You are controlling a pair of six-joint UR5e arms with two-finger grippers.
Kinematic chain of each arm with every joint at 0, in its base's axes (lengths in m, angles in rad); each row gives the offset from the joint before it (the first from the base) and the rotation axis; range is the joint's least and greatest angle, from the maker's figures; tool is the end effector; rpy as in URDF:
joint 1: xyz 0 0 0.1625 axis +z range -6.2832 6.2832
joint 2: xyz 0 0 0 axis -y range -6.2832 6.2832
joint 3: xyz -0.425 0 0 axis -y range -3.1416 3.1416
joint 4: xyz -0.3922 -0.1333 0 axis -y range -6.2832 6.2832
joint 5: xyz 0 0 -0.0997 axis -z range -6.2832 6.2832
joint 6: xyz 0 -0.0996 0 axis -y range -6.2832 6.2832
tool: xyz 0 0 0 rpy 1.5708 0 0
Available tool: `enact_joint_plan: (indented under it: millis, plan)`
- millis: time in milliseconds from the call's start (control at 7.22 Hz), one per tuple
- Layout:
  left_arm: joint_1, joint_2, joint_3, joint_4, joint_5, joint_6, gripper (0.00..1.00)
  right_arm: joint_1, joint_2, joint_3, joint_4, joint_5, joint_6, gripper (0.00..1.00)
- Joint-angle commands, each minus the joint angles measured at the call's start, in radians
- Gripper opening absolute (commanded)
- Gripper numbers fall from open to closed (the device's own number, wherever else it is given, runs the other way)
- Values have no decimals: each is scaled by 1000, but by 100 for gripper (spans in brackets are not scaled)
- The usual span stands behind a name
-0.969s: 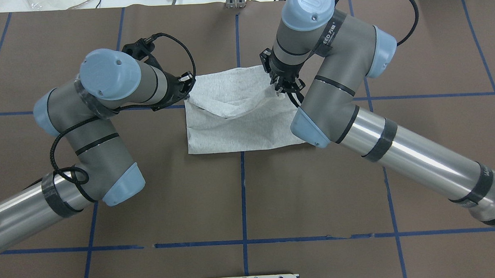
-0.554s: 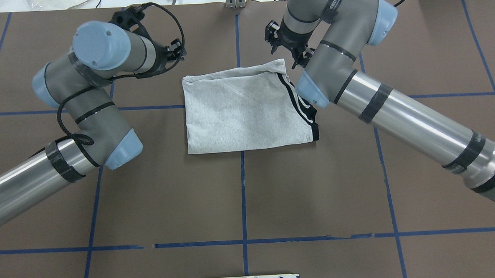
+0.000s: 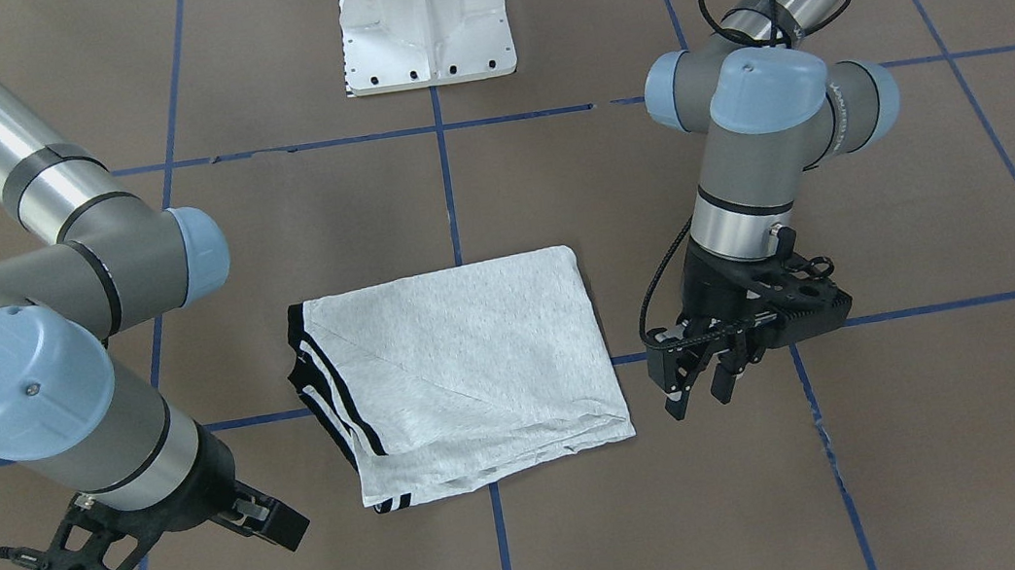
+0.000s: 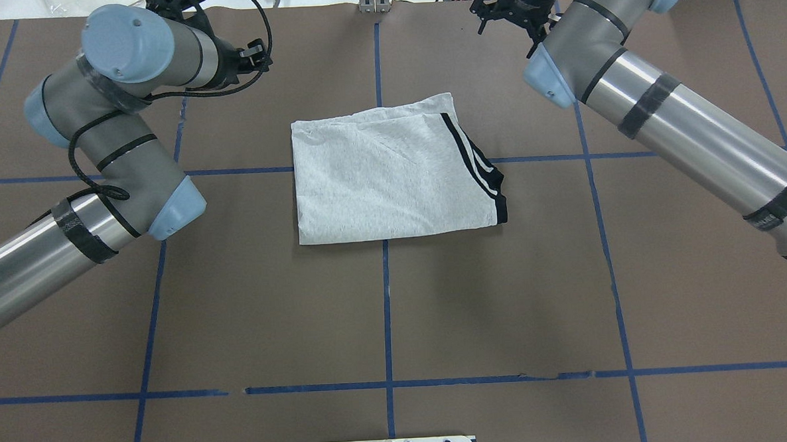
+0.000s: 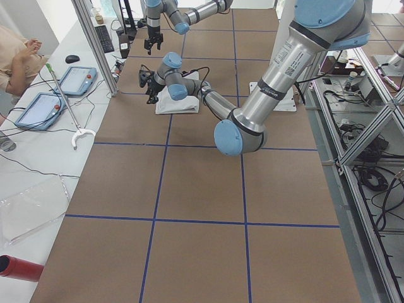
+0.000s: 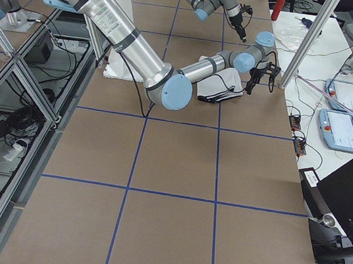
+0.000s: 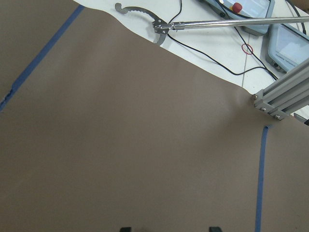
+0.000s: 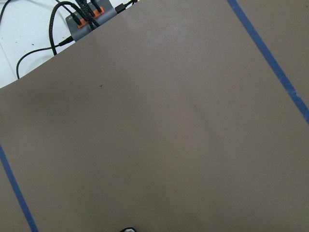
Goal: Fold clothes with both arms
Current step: 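Open both grippers and raise them away from the folded shirt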
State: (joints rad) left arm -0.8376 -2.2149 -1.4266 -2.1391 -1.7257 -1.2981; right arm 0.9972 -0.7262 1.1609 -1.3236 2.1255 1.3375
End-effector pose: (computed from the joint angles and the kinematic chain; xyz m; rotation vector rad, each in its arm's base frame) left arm 0.4034 -0.6241 0.2744 0.4467 0.9878 -0.4264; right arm -0.3685 -0.7194 0.2824 -0.0524 -0.8592 0.5279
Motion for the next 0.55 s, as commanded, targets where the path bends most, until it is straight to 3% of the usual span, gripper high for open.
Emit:
enact_joint_plan:
  millis: [0,138,277,415]
  plan:
    - [-90,75,-8,-33,-255,295,63,65,-176,138,-8,28,-221,100]
    - [-200,151,-61,-27,-452,471,68,116,-250,170,-9,65,-315,100]
    - [-266,264,-136,-28,-548,599,69,183,-310,189,-9,111,-404,100]
    - [-314,297,-159,-21,-555,690,70,248,-359,189,-22,170,-545,100]
